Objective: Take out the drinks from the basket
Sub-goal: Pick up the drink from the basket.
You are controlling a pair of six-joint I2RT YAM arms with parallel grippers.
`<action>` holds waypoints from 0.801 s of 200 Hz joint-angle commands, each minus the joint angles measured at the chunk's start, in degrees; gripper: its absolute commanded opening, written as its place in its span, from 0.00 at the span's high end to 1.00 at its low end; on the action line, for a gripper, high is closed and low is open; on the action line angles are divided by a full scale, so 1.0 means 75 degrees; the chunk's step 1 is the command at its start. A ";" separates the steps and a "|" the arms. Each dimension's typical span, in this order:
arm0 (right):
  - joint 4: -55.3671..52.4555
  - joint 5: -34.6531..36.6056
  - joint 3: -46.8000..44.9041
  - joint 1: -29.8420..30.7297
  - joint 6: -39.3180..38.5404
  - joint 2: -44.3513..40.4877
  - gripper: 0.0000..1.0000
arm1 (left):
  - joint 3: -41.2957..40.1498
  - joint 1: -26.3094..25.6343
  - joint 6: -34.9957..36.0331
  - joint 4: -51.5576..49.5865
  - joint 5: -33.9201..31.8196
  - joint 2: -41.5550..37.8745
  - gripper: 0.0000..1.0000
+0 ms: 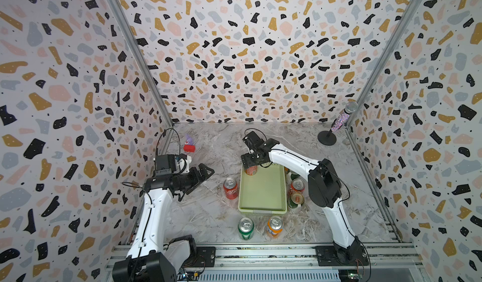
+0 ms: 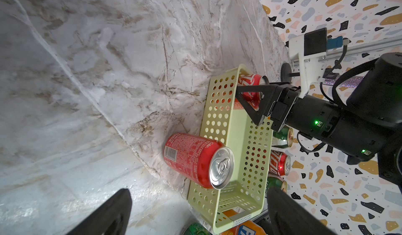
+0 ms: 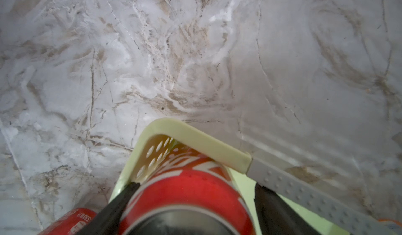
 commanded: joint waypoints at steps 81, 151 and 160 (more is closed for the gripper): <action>0.0120 0.0180 0.0034 0.0007 -0.0051 -0.0283 0.45 | -0.0061 -0.0030 0.0012 0.0154 0.0044 -0.0114 0.00; 0.0296 0.0572 -0.0516 0.0019 -0.0085 -0.1428 0.61 | -0.0058 -0.0029 0.0022 0.0154 0.0044 -0.0125 0.00; 0.0297 0.0556 -0.0520 0.0019 -0.0104 -0.1588 0.63 | -0.0052 -0.0030 0.0024 0.0151 0.0044 -0.0135 0.00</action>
